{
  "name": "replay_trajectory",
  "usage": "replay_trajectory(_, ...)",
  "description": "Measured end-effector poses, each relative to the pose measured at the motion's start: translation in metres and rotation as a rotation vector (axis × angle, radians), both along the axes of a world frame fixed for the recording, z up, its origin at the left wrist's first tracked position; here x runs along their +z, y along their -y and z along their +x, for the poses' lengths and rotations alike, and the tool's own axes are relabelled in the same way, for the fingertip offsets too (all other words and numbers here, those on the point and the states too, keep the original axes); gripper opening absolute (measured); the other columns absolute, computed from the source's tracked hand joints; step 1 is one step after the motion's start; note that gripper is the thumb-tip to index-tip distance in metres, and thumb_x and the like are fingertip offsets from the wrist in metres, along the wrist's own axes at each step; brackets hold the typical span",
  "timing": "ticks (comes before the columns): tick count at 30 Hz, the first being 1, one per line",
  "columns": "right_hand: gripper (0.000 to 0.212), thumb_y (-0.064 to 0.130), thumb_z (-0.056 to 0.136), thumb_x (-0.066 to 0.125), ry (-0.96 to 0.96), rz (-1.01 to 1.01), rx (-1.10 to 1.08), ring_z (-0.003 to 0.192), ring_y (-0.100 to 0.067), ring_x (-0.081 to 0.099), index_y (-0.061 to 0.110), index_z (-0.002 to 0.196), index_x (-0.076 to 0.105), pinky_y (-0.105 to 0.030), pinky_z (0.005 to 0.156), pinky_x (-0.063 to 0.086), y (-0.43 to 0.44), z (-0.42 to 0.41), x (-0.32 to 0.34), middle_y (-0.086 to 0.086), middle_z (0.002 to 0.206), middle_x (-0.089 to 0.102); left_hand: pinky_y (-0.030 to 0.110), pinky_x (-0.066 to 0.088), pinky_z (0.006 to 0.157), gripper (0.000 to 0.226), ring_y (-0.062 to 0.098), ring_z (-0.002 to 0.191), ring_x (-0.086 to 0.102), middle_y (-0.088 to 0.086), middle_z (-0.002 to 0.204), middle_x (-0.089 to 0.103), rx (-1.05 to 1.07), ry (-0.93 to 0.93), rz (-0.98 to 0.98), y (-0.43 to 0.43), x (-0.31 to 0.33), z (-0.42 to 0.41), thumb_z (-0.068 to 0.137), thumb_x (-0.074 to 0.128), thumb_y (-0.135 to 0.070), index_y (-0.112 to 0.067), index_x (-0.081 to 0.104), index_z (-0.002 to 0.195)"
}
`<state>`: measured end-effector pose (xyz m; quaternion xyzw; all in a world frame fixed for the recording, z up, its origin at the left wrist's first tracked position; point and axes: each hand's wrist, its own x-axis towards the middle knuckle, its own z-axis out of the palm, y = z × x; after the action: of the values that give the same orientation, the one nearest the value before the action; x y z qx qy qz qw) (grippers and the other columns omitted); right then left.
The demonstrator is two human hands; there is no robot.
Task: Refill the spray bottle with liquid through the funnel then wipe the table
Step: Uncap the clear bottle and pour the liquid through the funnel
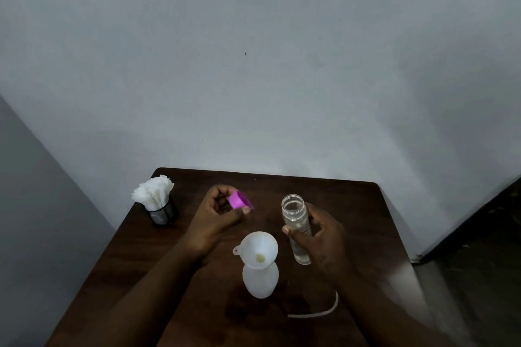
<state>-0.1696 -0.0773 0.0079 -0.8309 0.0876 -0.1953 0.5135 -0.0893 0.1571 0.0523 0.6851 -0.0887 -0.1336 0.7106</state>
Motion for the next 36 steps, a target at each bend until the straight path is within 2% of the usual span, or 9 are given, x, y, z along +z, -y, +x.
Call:
replay_trajectory(6,0.047,0.036,0.067,0.09,-0.03,0.004,-0.015,0.092,-0.006,0.069,0.03,0.109,0.07,-0.04,0.08,0.058,-0.002,0.001,-0.012,0.014,0.1,0.073,0.009,0.052,0.078,0.045,-0.005,0.094,0.067,0.001,0.11,0.069,0.129,0.053,0.284,-0.048,-0.051,-0.009,0.079,0.081,0.001,-0.012,0.064,0.118)
replay_trajectory(11,0.066,0.064,0.064,0.083,-0.119,-0.005,0.0,0.099,-0.005,0.069,0.033,0.12,0.065,-0.04,0.085,0.058,0.002,-0.002,-0.027,0.012,0.108,0.073,0.024,0.056,0.075,0.05,0.02,0.099,0.068,0.003,0.105,0.069,0.216,-0.105,0.463,-0.077,-0.121,-0.025,0.071,0.088,-0.001,-0.013,0.057,0.108)
replay_trajectory(16,0.056,0.043,0.071,0.086,-0.154,0.008,0.012,0.1,0.004,0.066,0.033,0.122,0.064,-0.03,0.087,0.056,-0.007,-0.008,-0.02,0.016,0.11,0.072,0.028,0.052,0.086,0.069,0.014,0.107,0.063,-0.012,0.114,0.063,0.203,-0.156,0.656,-0.084,-0.165,-0.029,0.064,0.094,-0.016,-0.026,0.054,0.12)
replay_trajectory(23,0.051,0.033,0.074,0.085,-0.172,0.027,-0.003,0.099,-0.002,0.067,0.028,0.12,0.064,-0.033,0.086,0.056,-0.012,-0.016,-0.024,0.011,0.109,0.072,0.036,0.049,0.086,0.066,0.024,0.107,0.065,-0.006,0.116,0.071,0.098,0.11,1.054,-0.099,-0.198,-0.026,0.062,0.09,-0.039,-0.026,0.063,0.12)
replay_trajectory(26,0.049,0.031,0.074,0.084,-0.155,0.049,-0.009,0.099,-0.004,0.068,0.024,0.119,0.065,-0.032,0.085,0.057,-0.012,-0.02,-0.024,0.008,0.109,0.073,0.038,0.05,0.087,0.069,0.025,0.108,0.066,-0.002,0.119,0.071,0.078,0.164,1.1,-0.103,-0.208,-0.022,0.059,0.089,-0.042,-0.027,0.064,0.121)
replay_trajectory(28,0.051,0.033,0.073,0.083,-0.151,0.042,-0.006,0.099,-0.002,0.067,0.025,0.12,0.065,-0.028,0.084,0.055,-0.013,-0.022,-0.023,0.01,0.109,0.073,0.041,0.047,0.097,0.073,0.026,0.123,0.06,0.002,0.132,0.066,0.048,0.199,1.137,-0.101,-0.209,-0.021,0.062,0.089,-0.044,-0.026,0.062,0.127)
replay_trajectory(32,0.052,0.025,0.073,0.086,-0.143,0.049,0.0,0.102,-0.002,0.067,0.025,0.121,0.066,-0.032,0.089,0.056,-0.015,-0.024,-0.025,0.011,0.11,0.073,0.049,0.027,0.118,0.078,0.023,0.153,0.023,-0.005,0.161,0.035,-0.057,0.163,1.164,-0.086,-0.189,-0.024,0.076,0.079,-0.051,-0.037,0.046,0.145)
replay_trajectory(34,0.054,0.026,0.073,0.088,-0.125,0.036,0.011,0.106,-0.004,0.066,0.026,0.122,0.066,-0.037,0.092,0.056,-0.016,-0.025,-0.026,0.011,0.113,0.072,0.043,0.039,0.109,0.046,0.018,0.138,0.044,-0.009,0.145,0.052,-0.086,0.198,1.003,-0.074,-0.168,-0.028,0.089,0.069,-0.043,-0.042,0.055,0.133)
replay_trajectory(36,0.058,0.035,0.072,0.088,-0.11,0.014,0.025,0.109,-0.007,0.066,0.027,0.124,0.065,-0.04,0.092,0.055,-0.016,-0.025,-0.029,0.01,0.116,0.071,0.032,0.053,0.083,0.01,0.007,0.099,0.066,-0.011,0.106,0.071,-0.029,0.145,0.688,-0.058,-0.139,-0.035,0.099,0.062,-0.034,-0.038,0.066,0.107)
